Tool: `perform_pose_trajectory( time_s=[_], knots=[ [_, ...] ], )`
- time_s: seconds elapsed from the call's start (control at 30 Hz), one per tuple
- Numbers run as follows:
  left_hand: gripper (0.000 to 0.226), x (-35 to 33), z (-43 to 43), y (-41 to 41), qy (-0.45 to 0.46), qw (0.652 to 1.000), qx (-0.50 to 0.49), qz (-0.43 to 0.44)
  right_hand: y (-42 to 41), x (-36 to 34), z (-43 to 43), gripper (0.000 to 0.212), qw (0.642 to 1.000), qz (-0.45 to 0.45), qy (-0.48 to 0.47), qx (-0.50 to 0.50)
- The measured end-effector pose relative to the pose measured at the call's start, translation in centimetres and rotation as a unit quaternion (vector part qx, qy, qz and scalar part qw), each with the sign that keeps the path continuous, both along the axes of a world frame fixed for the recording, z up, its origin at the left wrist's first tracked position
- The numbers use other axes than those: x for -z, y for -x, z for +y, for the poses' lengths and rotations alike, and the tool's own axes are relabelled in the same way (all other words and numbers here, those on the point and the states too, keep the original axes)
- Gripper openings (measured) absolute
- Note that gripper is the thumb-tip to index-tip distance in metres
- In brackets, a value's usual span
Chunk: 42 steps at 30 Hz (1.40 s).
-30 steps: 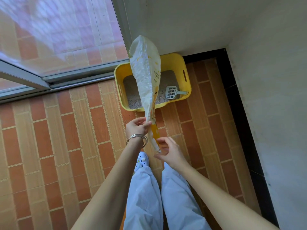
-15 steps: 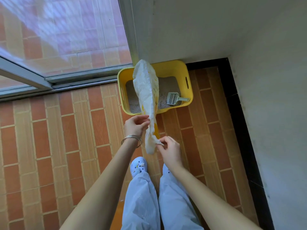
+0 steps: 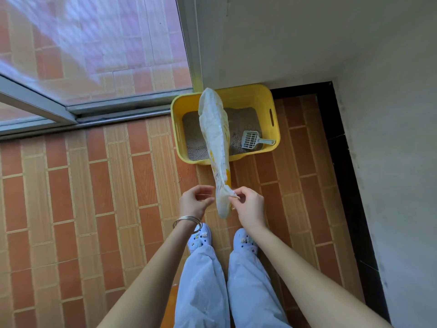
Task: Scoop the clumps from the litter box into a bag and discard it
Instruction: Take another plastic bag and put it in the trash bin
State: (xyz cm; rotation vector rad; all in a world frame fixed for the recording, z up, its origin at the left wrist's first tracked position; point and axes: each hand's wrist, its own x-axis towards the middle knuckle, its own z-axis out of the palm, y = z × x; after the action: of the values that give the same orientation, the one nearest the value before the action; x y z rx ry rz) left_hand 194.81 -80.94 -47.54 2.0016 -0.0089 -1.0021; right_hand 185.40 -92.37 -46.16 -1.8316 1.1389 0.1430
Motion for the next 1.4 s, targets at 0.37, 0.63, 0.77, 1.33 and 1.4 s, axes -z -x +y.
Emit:
perform_pose_trajectory(
  time_s=[0.37, 0.63, 0.77, 1.33, 1.4],
  knots=[
    [0.042, 1.0, -1.3, 1.4, -0.016, 0.996, 0.064, -0.06, -2.3, -1.8, -1.6, 0.009, 1.0, -0.008, 0.002, -0.004],
    [0.05, 2.9, -2.1, 1.8, -0.052, 0.998, 0.02, -0.034, -4.4, -2.5, -3.4, 0.013, 1.0, -0.01, -0.004, -0.023],
    [0.034, 3.9, -2.3, 2.4, -0.054, 0.998, -0.002, -0.028, -5.1, -2.7, -4.4, 0.017, 1.0, -0.01, -0.007, -0.025],
    [0.032, 4.6, -2.8, 2.6, -0.003, 0.997, 0.066, -0.044, -6.3, -3.1, -5.8, 0.021, 1.0, 0.004, -0.008, -0.006],
    [0.05, 4.6, -2.6, 2.7, -0.005, 0.997, 0.056, -0.048, -6.5, -3.2, -6.0, 0.022, 1.0, -0.002, -0.016, 0.008]
  ],
)
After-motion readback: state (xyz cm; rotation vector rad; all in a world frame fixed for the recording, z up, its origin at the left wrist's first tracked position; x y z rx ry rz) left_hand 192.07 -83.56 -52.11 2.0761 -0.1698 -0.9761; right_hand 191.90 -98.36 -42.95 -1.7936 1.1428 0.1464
